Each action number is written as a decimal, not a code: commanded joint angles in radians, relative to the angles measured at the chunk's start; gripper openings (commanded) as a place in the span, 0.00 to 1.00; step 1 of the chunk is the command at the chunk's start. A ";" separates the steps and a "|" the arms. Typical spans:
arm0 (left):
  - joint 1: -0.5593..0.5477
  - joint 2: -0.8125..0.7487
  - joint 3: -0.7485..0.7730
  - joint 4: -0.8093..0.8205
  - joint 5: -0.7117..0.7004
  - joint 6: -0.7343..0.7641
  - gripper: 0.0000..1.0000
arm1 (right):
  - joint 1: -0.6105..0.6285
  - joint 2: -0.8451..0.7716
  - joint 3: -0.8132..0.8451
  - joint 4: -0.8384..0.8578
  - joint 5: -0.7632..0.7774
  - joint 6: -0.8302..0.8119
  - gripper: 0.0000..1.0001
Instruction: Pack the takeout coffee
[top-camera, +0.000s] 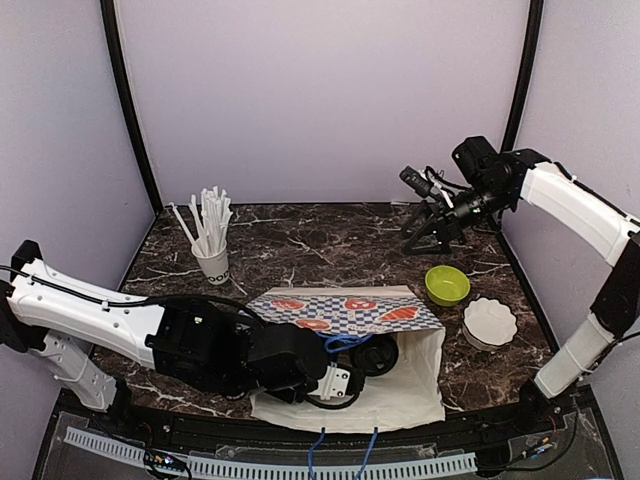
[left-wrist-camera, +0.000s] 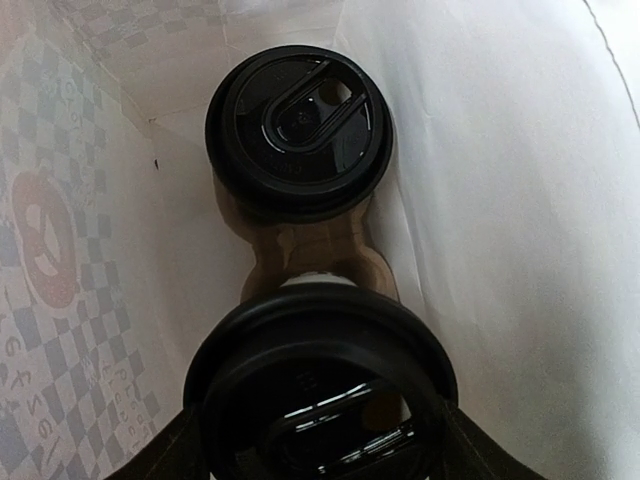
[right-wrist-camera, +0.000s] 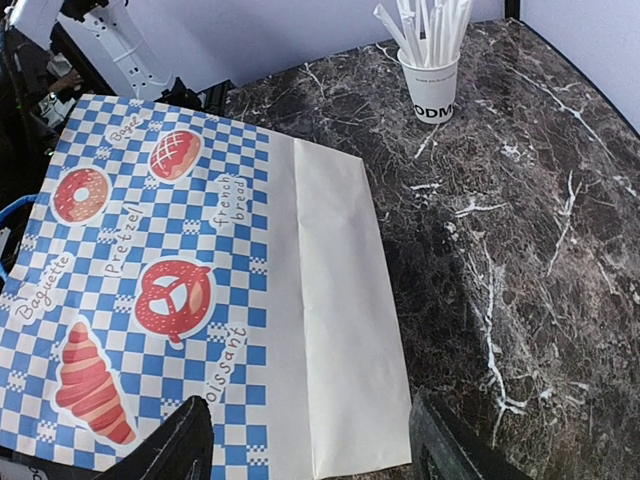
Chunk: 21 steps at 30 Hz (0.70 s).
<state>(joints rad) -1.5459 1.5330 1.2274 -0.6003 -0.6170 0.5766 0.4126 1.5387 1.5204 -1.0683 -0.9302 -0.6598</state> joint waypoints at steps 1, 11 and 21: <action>0.013 -0.036 -0.016 -0.038 0.043 0.038 0.34 | 0.008 0.041 0.031 0.037 0.015 0.053 0.67; 0.055 -0.011 -0.038 0.007 -0.005 0.110 0.34 | 0.008 0.028 0.028 0.038 0.025 0.063 0.67; 0.107 0.003 -0.050 0.094 0.006 0.153 0.34 | 0.003 0.044 0.034 0.043 0.040 0.070 0.67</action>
<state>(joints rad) -1.4616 1.5379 1.1954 -0.5556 -0.6201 0.7044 0.4126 1.5856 1.5269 -1.0401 -0.8955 -0.6018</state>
